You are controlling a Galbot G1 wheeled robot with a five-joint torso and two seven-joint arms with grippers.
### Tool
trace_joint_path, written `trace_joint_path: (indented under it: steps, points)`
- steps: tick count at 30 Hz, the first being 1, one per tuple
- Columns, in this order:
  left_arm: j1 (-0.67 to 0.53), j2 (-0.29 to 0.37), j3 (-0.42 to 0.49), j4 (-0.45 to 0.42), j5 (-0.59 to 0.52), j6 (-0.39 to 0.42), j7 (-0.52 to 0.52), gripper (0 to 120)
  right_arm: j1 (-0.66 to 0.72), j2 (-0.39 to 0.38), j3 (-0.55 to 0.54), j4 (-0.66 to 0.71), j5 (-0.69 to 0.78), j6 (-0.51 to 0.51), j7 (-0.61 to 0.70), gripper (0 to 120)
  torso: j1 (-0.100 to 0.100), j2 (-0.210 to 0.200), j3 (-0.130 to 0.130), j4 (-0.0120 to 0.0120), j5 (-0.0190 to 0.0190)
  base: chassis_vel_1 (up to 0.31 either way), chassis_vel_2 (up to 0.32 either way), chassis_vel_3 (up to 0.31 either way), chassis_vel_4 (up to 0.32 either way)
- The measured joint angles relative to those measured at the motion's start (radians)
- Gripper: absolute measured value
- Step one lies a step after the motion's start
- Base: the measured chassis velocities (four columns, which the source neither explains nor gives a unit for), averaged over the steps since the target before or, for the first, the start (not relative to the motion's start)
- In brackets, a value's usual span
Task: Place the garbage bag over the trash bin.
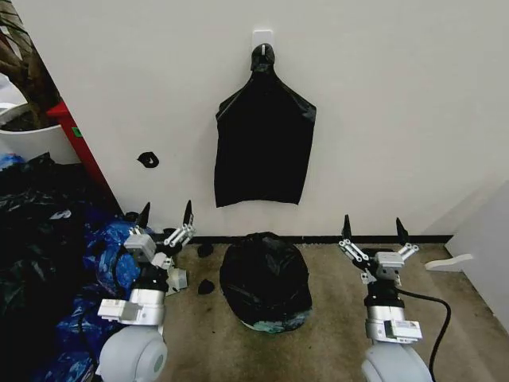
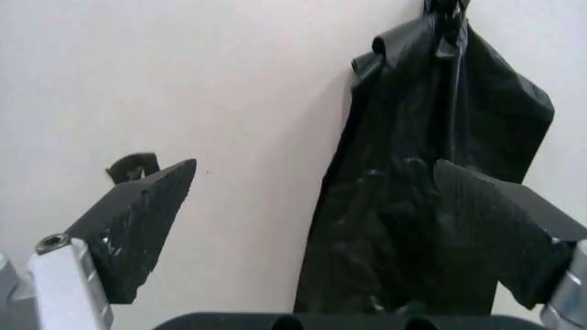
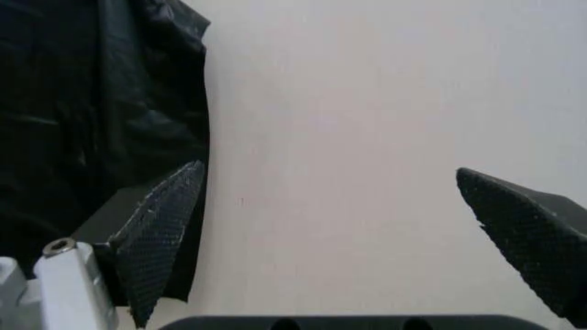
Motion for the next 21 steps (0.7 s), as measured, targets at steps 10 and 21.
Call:
trace_joint_path:
  steps: [10, 21]
  points:
    - [0.0, 0.003, 0.006, 0.005, 0.002, 0.001, 0.001, 100, -0.002, 0.0, -0.005, 0.003, 0.005, -0.004, 0.0, 100, 0.0, 0.0, 0.0, 0.0001, 0.0001, 0.0, 0.0, 0.0, 0.0]
    - [-0.001, 0.004, 0.007, 0.007, 0.002, 0.003, 0.001, 100, 0.0, -0.002, -0.008, 0.003, 0.007, -0.005, 0.0, 100, 0.0, 0.0, 0.0, 0.0001, 0.0001, 0.0, 0.0, 0.0, 0.0]
